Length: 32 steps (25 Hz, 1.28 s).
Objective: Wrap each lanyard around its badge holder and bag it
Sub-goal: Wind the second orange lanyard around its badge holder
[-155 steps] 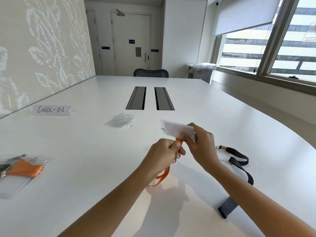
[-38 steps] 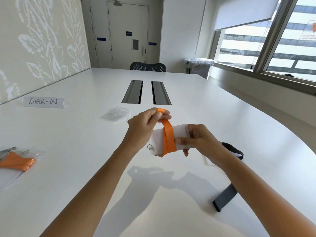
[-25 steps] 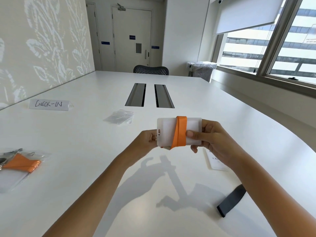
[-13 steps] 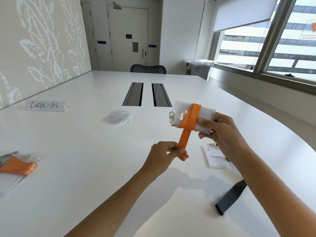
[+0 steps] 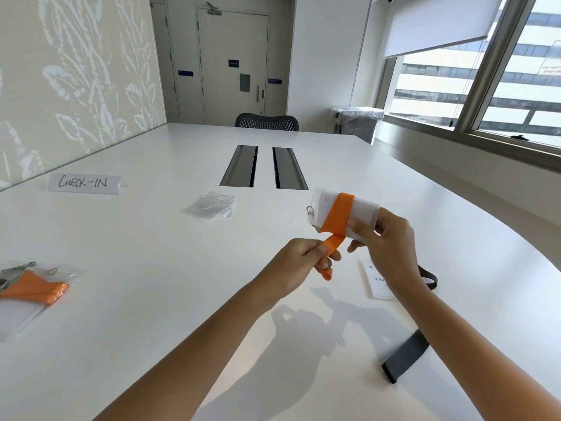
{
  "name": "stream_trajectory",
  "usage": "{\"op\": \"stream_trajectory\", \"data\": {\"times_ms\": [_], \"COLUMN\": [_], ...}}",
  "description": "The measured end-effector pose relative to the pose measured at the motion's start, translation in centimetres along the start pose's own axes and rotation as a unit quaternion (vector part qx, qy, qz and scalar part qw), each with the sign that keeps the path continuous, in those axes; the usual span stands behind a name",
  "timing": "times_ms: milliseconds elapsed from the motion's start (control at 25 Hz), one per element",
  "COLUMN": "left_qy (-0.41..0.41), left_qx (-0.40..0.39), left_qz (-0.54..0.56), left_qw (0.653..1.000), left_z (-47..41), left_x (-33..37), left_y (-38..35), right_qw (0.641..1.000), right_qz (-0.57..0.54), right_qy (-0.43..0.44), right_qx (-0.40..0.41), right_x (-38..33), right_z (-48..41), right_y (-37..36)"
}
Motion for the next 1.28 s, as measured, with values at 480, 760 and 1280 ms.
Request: {"op": "stream_trajectory", "data": {"times_ms": [480, 760, 1280], "left_qy": [-0.044, -0.065, -0.192], "left_qx": [0.093, 0.161, 0.257], "left_qz": [0.009, 0.022, -0.19], "left_qw": [0.995, 0.985, 0.928], "left_z": [0.2, 0.8, 2.1], "left_x": [2.4, 1.8, 3.6], "left_y": [3.2, 3.6, 3.6], "right_qw": [0.986, 0.981, 0.984], "right_qz": [0.09, 0.093, 0.057], "right_qy": [0.098, 0.107, 0.073], "right_qx": [-0.105, -0.133, -0.149], "right_x": [-0.7, -1.2, -1.4], "right_z": [2.3, 2.7, 2.5], "right_y": [-2.1, -2.5, -1.9]}}
Point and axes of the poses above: each hand's wrist, its own z-axis away from the middle knuckle, its own y-axis out of the back of the hand, x = y × z, the point moved 7 cm from there along -z, towards the middle knuckle, and after that the axes turned 14 degrees about z, right-handed, at the moved point
